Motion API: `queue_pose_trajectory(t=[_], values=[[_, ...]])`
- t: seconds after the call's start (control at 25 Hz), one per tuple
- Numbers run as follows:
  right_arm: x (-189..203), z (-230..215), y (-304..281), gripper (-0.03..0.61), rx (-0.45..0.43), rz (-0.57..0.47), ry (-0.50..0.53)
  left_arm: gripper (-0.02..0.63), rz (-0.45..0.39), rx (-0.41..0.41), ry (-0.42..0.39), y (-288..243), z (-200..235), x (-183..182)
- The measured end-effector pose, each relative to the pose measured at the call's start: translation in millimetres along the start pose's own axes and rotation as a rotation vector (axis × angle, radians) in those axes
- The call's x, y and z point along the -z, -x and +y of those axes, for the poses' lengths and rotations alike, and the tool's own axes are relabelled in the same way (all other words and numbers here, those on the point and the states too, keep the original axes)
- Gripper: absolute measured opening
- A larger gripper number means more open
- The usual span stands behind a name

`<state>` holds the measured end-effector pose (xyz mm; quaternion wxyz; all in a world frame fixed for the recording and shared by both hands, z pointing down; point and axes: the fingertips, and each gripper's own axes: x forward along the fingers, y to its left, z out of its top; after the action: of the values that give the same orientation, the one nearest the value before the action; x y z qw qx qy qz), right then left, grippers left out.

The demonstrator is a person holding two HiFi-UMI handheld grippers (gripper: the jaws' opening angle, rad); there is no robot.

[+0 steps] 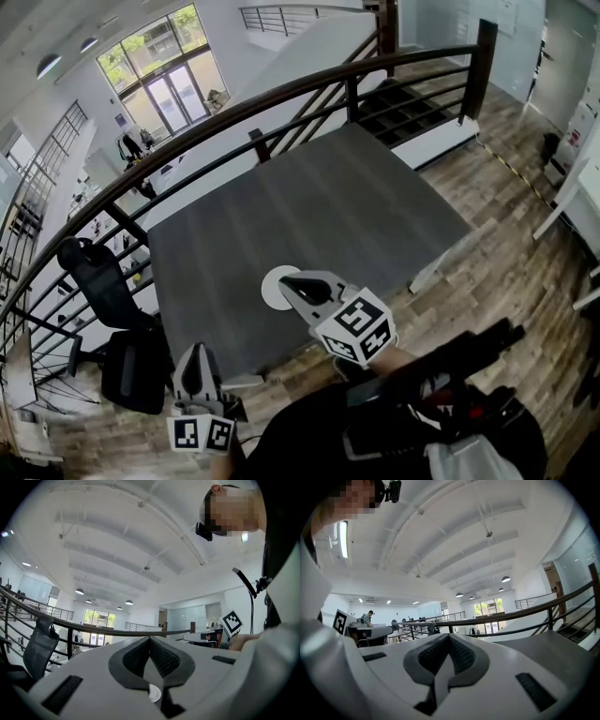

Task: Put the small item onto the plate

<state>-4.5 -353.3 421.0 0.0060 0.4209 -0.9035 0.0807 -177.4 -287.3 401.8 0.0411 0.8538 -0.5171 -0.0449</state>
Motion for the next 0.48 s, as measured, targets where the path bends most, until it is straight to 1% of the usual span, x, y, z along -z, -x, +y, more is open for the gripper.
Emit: queue_pose_trajectory(t=[0.24, 0.48], values=[[0, 2, 9, 0.002, 0.005, -0.004, -0.015, 0.005, 0.004, 0.025, 0.003, 0, -7, 2], [-1, 5, 17, 0.002, 0.011, -0.001, -0.003, 0.005, 0.007, 0.048, 0.001, 1, -15, 4]])
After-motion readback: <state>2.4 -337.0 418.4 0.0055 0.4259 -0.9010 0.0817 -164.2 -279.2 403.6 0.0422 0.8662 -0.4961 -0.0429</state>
